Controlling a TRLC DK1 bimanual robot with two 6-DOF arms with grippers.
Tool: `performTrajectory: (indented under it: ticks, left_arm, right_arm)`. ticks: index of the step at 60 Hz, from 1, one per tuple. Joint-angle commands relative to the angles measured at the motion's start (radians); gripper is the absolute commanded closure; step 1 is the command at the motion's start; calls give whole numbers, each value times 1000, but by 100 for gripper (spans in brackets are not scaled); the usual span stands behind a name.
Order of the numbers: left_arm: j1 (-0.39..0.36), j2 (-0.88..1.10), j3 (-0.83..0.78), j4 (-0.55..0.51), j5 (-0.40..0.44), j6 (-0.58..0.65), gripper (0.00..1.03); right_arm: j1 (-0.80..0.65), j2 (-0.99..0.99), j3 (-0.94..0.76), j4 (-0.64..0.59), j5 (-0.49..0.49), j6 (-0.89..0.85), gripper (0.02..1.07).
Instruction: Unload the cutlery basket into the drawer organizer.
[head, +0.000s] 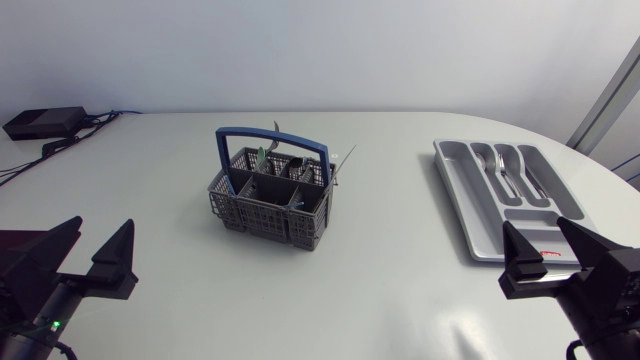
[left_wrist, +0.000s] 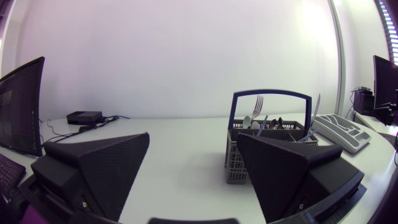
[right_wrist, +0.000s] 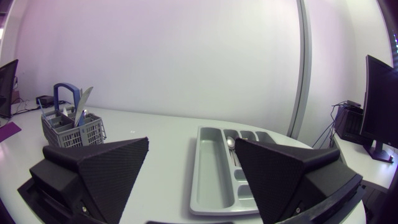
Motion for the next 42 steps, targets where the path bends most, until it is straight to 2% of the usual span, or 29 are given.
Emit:
performTrajectory:
  ticks: [1, 17, 27, 33, 42]
  left_arm:
    - [1, -9, -38, -22, -6, -10, 5]
    - [1, -10, -24, -7, -15, 28, 5]
    - [1, 2, 31, -5, -19, 28, 8]
    - [-5, 83, 102, -8, -19, 27, 8]
    - [-47, 240, 191, -2, -19, 18, 11]
  right_arm:
    - [7, -5, -19, 1, -3, 7, 7]
    - [16, -8, -16, 15, 9, 4, 7]
    - [72, 2, 8, 30, 44, 4, 7]
    - [119, 59, 39, 52, 81, 4, 7]
    - [133, 176, 96, 94, 86, 5, 7]
